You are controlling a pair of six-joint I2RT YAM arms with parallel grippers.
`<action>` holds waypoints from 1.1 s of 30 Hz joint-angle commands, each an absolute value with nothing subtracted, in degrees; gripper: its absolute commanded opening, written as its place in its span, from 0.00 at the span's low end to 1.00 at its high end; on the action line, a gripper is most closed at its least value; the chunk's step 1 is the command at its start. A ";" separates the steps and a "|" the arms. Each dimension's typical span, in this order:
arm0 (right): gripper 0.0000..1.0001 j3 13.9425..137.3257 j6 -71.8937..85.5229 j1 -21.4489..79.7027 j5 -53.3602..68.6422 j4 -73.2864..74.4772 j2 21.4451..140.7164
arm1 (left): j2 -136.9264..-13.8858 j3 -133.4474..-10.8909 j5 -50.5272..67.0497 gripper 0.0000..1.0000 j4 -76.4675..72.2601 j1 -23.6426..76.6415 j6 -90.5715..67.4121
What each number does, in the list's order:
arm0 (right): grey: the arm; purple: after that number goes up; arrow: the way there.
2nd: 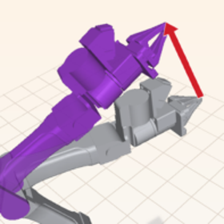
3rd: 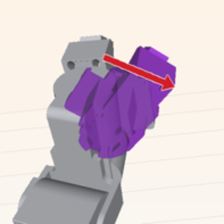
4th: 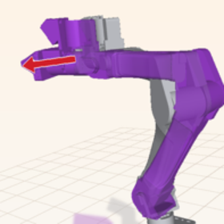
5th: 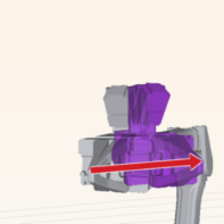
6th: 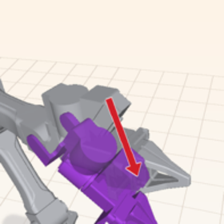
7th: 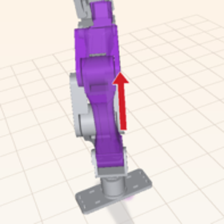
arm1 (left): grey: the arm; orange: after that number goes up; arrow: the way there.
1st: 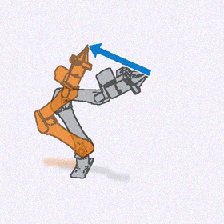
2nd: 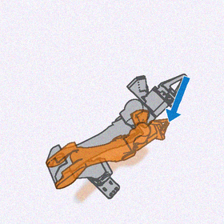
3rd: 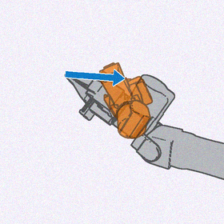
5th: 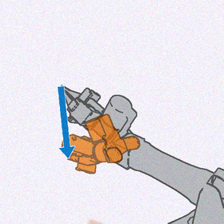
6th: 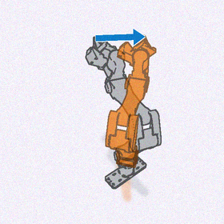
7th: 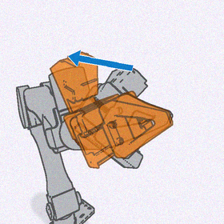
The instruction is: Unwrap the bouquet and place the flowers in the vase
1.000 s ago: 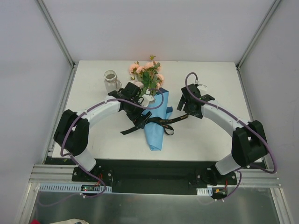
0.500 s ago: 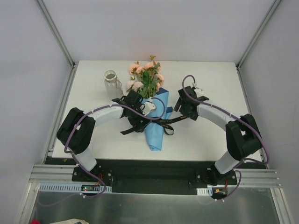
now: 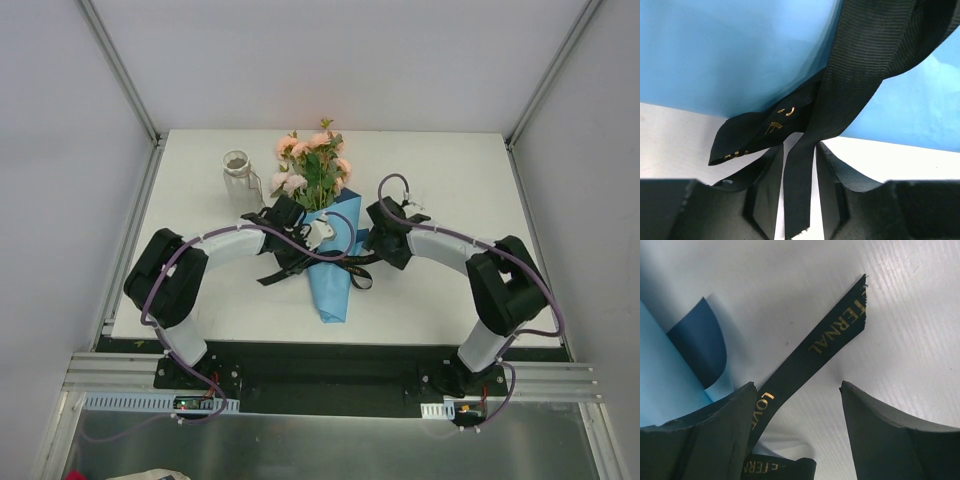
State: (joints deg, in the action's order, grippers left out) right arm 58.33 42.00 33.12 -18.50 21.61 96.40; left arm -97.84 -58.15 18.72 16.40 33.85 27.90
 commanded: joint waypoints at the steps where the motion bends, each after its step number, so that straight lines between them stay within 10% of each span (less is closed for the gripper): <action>1: 0.69 57.83 48.07 33.57 -17.84 20.04 98.52 | -96.07 -57.57 16.88 0.27 15.73 34.54 28.56; 12: 0.49 60.73 50.71 33.57 -16.09 20.74 105.20 | -91.24 -57.22 15.73 0.08 16.00 35.07 27.51; 21: 0.03 62.23 50.98 33.14 -17.31 27.24 105.82 | -82.80 -56.78 13.19 0.00 19.33 34.98 26.72; 33: 0.01 58.72 51.86 29.01 -24.33 31.02 97.57 | -78.59 -59.76 10.64 0.00 25.48 33.75 25.14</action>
